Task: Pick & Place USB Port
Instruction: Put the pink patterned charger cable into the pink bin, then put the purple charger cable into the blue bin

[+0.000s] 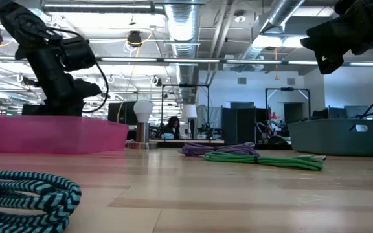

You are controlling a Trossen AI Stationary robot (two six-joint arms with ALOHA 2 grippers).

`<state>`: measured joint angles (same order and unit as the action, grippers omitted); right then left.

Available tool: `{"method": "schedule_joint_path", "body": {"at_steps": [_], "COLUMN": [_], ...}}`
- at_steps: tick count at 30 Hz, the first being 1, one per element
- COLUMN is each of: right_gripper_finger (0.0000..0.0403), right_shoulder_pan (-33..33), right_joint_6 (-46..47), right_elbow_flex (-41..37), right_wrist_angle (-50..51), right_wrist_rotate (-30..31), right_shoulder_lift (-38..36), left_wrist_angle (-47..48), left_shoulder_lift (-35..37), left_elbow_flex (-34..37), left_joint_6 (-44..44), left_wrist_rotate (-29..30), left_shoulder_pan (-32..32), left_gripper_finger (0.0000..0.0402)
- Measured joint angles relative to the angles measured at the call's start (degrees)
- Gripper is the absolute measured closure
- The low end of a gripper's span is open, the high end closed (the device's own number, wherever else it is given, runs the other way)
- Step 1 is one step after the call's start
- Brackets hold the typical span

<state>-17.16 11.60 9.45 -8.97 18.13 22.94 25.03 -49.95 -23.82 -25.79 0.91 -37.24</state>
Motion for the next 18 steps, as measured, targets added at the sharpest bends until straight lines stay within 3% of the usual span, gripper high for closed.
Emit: {"method": "schedule_joint_path", "body": {"at_steps": [6,18], "right_gripper_finger": [0.0301,0.0301], "right_shoulder_pan": [-0.01,0.0], "right_joint_6": [0.0,0.0], "right_elbow_flex": [0.0,0.0], "right_wrist_angle": [0.0,-0.02], "right_wrist_rotate": [0.0,0.0], "right_shoulder_lift": [0.02,0.01], "left_wrist_angle": [-1.3,-4.09], "left_shoulder_lift": [0.0,0.0], "left_elbow_flex": [0.75,0.77], "left_joint_6": [0.03,0.72], "left_wrist_rotate": [0.1,0.46], "left_shoulder_pan": [0.03,0.03], "left_gripper_finger": [0.0361,0.0279]}}
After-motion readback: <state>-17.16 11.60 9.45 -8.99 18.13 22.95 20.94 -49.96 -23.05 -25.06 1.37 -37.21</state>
